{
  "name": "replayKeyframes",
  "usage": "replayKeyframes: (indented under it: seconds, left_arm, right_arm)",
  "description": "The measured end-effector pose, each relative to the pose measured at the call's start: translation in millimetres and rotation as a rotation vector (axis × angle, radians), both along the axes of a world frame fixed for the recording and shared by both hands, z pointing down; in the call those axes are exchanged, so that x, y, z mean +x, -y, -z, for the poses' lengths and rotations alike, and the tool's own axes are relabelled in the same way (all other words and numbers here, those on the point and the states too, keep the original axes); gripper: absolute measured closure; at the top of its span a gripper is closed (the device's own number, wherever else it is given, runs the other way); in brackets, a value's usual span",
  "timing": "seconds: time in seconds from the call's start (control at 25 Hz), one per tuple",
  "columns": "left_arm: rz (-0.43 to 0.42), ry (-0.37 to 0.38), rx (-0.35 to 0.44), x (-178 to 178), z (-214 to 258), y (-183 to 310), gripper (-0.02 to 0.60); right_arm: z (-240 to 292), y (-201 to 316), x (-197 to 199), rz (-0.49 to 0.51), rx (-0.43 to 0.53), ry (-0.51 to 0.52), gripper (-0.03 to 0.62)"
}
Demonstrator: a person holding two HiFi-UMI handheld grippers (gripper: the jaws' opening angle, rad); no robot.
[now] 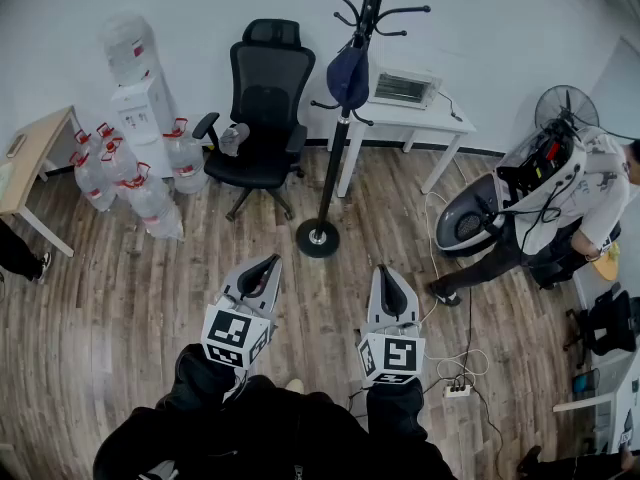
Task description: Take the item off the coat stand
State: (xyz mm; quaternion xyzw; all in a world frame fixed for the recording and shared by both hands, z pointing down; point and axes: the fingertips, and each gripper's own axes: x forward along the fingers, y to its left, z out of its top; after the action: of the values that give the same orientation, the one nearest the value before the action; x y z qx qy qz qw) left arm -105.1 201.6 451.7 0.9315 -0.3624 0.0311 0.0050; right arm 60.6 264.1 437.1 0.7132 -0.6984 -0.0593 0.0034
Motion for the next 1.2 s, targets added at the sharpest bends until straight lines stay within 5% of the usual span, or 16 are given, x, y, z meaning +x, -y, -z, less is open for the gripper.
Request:
replayKeyframes:
  seconds: [0.68, 1.2]
  left_arm:
    - [0.030, -0.003, -0.004, 13.2, -5.1, 13.6, 0.557]
    - [0.058, -0.003, -0.018, 39.4, -13.0, 130.6, 0.557]
  right_arm:
    - [-10.2, 9.6, 16.0, 0.019, -0.007, 0.004, 0.579]
    - [-18.7, 130.9, 44.6, 0.042, -0.029, 0.007, 0.579]
